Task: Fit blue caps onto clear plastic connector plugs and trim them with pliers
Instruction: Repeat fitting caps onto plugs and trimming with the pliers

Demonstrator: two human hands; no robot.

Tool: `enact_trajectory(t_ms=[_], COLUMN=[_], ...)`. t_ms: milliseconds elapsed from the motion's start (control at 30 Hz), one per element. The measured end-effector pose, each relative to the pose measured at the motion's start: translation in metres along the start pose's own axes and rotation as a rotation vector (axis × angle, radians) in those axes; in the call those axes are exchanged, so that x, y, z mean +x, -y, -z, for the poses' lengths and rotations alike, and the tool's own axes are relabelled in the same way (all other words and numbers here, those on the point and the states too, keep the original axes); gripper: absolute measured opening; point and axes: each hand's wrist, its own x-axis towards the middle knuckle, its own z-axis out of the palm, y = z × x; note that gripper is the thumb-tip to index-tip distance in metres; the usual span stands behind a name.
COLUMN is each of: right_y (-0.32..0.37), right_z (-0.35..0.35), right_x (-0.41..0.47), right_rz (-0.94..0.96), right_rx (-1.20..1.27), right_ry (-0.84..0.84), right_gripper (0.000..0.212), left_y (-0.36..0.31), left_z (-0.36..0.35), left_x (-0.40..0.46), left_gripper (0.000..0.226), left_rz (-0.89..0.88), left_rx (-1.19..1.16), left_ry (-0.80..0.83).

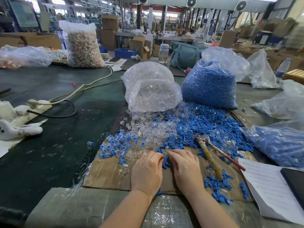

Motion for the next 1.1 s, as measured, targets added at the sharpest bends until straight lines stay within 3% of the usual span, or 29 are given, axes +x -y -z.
enact_trajectory(t_ms=[133, 300, 533, 800, 1100], right_y=[-0.003, -0.001, 0.007, 0.005, 0.007], right_z=[0.004, 0.008, 0.014, 0.012, 0.012], right_x=[0.000, -0.002, -0.005, -0.006, -0.006], right_rz=[0.002, -0.031, 0.069, 0.023, 0.028], right_rx=[0.157, 0.297, 0.362, 0.275, 0.030], right_ry=[-0.078, -0.046, 0.023, 0.004, -0.023], right_gripper=[0.013, 0.008, 0.013, 0.024, 0.018], left_y=[0.001, 0.001, 0.000, -0.001, 0.003], left_z=[0.000, 0.002, 0.005, 0.007, 0.003], left_x=[0.000, -0.001, -0.001, 0.001, 0.001], left_gripper=[0.023, 0.026, 0.031, 0.008, 0.013], left_rz=[0.000, 0.001, -0.041, 0.093, 0.070], left_rx=[-0.004, -0.015, -0.045, -0.123, -0.087], left_ry=[0.011, 0.017, 0.016, -0.051, -0.079])
